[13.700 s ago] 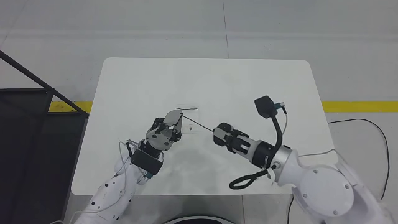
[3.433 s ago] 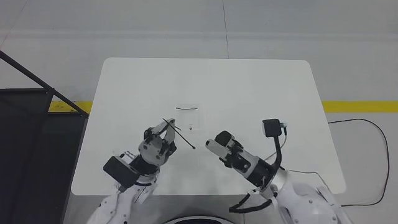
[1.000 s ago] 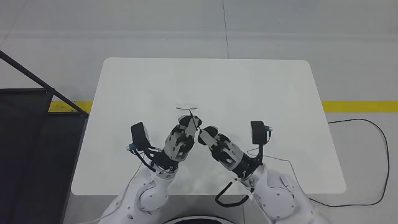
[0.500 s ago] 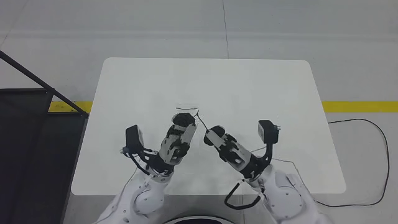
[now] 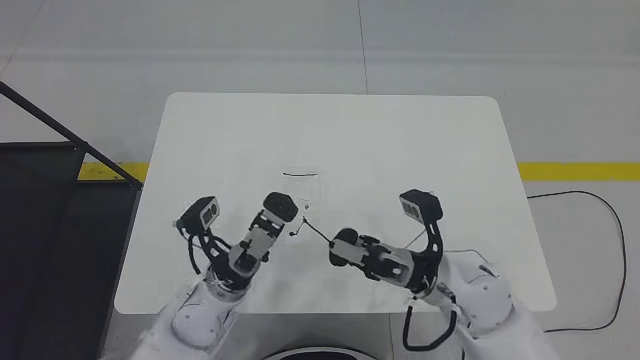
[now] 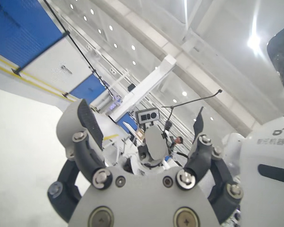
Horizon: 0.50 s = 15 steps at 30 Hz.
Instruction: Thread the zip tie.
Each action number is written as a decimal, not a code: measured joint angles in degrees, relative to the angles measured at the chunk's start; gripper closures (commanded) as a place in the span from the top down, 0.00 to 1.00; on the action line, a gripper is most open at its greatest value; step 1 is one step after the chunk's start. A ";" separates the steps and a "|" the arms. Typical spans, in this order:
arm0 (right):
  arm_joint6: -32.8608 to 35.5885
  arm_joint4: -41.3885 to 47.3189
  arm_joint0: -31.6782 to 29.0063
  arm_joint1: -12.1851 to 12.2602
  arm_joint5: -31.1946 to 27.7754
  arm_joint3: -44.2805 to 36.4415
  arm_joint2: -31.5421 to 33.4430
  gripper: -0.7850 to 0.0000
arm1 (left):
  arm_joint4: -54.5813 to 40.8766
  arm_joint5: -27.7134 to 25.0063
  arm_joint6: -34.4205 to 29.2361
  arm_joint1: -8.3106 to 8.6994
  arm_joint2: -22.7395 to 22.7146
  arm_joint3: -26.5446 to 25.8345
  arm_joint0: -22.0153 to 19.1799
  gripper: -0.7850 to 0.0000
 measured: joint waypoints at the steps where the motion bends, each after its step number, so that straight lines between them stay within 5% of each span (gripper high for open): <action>1: 1.43 1.07 0.26 0.09 0.33 0.12 0.07 0.00 | -4.48 1.07 -4.45 0.55 -0.15 -0.43 -0.36 1.00; 5: 4.60 3.04 0.67 0.28 1.06 0.23 0.27 0.00 | -20.95 5.63 -20.29 2.13 -2.53 -1.21 -1.33 1.00; 15: 4.15 2.74 0.59 0.26 1.43 0.27 0.08 0.00 | -20.75 6.86 -20.37 2.09 -0.85 -2.31 -0.86 1.00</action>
